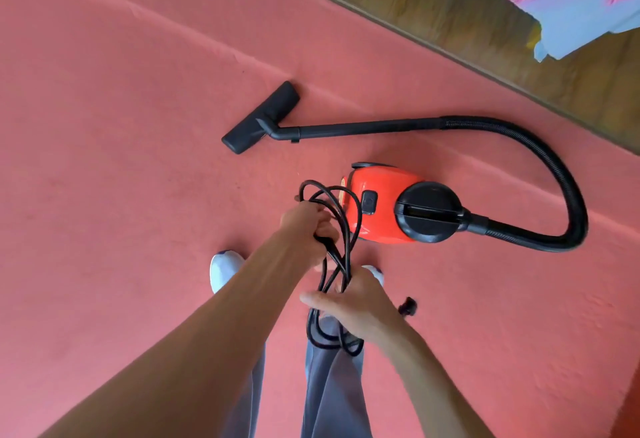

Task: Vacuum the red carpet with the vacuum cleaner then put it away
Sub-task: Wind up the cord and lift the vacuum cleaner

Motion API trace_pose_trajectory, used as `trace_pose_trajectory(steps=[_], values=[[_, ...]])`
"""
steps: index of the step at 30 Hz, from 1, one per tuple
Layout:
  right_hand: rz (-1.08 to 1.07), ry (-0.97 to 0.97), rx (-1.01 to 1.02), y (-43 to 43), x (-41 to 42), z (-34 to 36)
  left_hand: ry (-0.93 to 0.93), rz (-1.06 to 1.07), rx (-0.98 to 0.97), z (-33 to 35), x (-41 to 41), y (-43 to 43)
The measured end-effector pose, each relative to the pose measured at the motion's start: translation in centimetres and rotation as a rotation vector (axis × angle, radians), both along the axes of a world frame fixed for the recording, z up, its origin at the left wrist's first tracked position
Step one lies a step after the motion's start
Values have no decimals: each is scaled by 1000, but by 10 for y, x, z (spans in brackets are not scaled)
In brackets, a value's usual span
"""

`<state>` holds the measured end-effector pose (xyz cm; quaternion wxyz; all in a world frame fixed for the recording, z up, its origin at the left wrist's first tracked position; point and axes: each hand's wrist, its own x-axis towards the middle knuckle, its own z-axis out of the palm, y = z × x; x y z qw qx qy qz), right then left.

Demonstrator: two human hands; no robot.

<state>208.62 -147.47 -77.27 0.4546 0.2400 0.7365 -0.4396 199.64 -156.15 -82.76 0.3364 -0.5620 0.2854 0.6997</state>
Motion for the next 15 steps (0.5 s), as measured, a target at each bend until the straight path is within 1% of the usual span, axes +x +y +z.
trace_pose_trajectory(steps=[1,2,3,6,9,11,12,14,15], values=[[-130,16,-4,-3,3,-5,-2,57,24,2,-2,2],[-232,38,3,-5,6,-9,14,63,37,5,-2,4],[-317,61,15,-7,8,-11,41,23,43,8,-2,6],[-391,93,86,-3,7,-15,190,-177,108,13,3,11],[-451,39,75,18,0,-19,289,-477,159,12,19,10],[-418,20,-7,31,-7,-20,371,-661,210,10,33,17],[-330,47,-30,36,-12,-17,391,-704,221,9,39,23],[-163,94,-18,41,-17,-18,344,-691,168,6,42,34],[-122,91,4,44,-17,-23,297,-663,120,6,42,41]])
